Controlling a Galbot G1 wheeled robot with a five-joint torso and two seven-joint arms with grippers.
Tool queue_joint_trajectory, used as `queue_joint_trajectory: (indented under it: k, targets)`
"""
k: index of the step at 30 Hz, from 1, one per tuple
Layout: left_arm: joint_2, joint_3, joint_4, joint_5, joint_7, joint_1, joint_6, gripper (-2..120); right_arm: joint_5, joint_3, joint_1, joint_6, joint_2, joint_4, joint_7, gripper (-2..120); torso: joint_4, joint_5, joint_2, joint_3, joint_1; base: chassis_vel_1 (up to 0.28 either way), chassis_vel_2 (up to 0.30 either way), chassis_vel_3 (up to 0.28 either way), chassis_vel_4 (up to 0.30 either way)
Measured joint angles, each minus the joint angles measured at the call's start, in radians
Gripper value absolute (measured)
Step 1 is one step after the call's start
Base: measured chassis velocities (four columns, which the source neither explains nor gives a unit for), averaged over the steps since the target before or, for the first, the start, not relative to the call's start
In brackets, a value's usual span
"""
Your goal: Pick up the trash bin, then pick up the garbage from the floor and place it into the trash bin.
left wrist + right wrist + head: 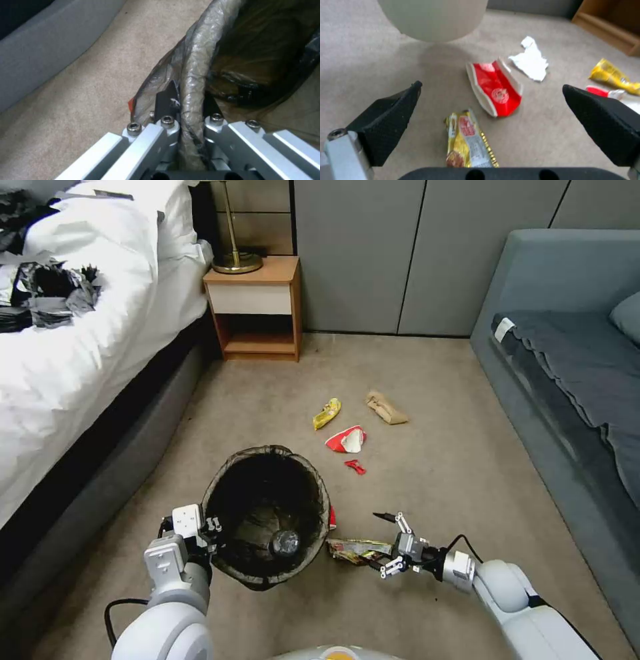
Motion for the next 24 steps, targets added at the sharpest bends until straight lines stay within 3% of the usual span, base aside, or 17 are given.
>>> queue_joint_trajectory:
  k: [11, 24]
  targets:
    - [-0.01, 0.007, 0.007, 0.013, 0.0, 0.008, -0.002, 0, -0.053, 0.007, 0.069, 0.034, 0.059, -0.19, -0.01, 100, 0.0, -0.0005, 0.0, 0.0, 0.0, 0.0, 0.0, 0.0, 0.0]
    - [-0.015, 0.011, 0.015, 0.019, 0.0, 0.007, -0.005, 0, -0.115, 0.005, 0.141, 0.04, 0.097, -0.327, 0.043, 100, 0.0, -0.0003, 0.0, 0.0, 0.0, 0.0, 0.0, 0.0, 0.0]
